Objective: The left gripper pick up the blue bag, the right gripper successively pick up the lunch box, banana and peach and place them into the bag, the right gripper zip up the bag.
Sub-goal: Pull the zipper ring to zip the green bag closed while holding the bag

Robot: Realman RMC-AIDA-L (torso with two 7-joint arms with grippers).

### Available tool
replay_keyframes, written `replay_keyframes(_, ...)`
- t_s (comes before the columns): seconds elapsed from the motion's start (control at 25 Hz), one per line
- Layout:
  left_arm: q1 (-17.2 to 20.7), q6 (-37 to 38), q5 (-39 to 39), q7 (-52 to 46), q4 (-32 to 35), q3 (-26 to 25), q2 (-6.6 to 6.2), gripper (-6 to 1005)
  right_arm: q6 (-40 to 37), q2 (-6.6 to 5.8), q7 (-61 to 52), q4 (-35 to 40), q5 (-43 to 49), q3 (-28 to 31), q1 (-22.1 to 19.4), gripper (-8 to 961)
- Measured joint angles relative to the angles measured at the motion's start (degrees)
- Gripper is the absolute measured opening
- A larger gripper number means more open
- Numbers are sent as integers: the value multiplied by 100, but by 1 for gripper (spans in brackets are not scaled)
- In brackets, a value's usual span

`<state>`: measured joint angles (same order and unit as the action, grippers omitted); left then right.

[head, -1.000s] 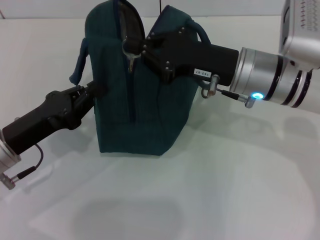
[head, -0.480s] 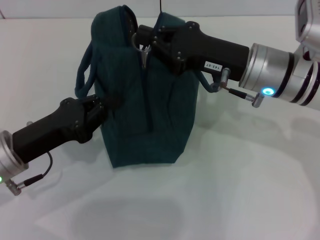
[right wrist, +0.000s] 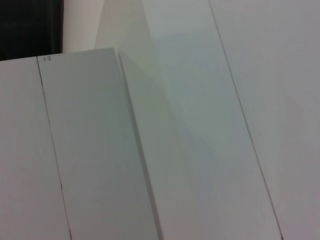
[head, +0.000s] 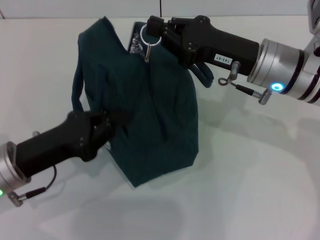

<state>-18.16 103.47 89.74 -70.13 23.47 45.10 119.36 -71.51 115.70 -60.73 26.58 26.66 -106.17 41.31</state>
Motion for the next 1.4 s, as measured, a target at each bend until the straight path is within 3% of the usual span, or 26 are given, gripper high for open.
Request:
replay_keyframes(0.2, -6, 4, 43, 82, 0, 220, -1, 48, -27, -2, 0, 0, 6, 10, 13, 17)
replay_keyframes(0.92, 107, 72, 254, 198, -55, 267, -4, 46, -22, -1, -16, 6, 16, 71, -1, 17)
replay_keyframes(1.4, 280, 145, 91, 895, -279, 227, -9, 45, 33, 25, 27, -87, 48, 79, 1, 17)
